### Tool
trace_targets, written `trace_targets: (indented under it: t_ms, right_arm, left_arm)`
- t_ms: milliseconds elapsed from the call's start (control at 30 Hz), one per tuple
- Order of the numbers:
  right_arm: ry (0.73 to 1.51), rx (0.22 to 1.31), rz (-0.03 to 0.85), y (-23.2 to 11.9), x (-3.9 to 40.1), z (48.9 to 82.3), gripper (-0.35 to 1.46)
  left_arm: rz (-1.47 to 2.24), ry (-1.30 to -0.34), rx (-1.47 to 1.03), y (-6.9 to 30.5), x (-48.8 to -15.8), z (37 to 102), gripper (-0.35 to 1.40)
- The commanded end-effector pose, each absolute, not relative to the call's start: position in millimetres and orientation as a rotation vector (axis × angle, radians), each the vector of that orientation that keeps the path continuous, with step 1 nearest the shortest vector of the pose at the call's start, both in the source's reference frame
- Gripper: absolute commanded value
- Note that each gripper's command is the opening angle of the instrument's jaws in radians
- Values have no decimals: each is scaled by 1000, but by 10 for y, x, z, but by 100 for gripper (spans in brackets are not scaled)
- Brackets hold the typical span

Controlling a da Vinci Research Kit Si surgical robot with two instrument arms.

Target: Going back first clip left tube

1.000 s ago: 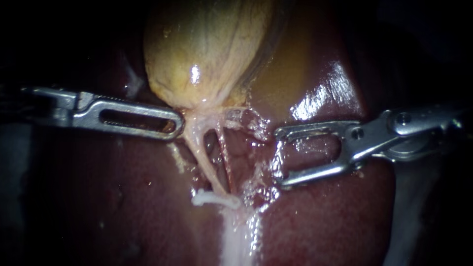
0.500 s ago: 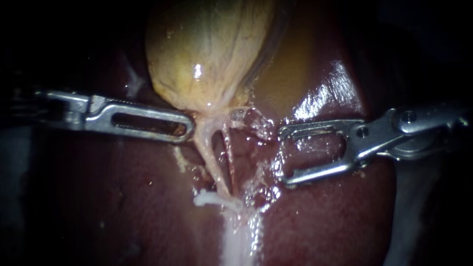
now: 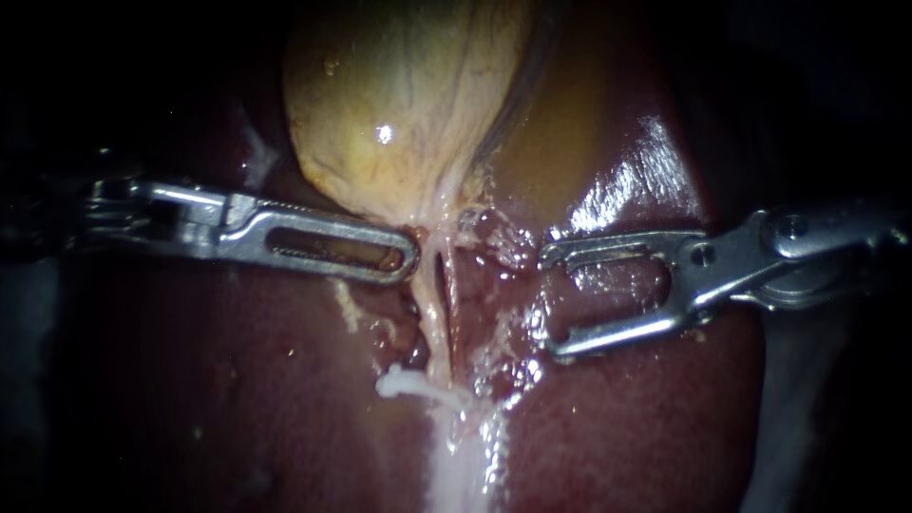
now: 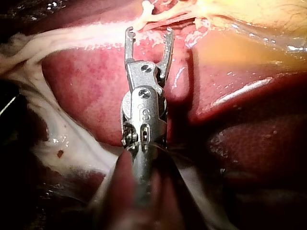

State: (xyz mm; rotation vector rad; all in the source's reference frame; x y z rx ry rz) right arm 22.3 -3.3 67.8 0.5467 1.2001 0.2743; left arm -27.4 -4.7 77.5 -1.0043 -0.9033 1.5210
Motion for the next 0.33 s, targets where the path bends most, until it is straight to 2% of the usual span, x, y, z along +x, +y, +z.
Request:
trace_targets:
  t_ms: [33,333]
  right_arm:
    - [1200,547,274,-33,223,678,49]
    - [1203,547,275,-33,223,678,49]
  left_arm:
    - [1522,-903,-1002,-47,-274,775,-35]
    - [1522,-904,-1002,-47,-273,775,-35]
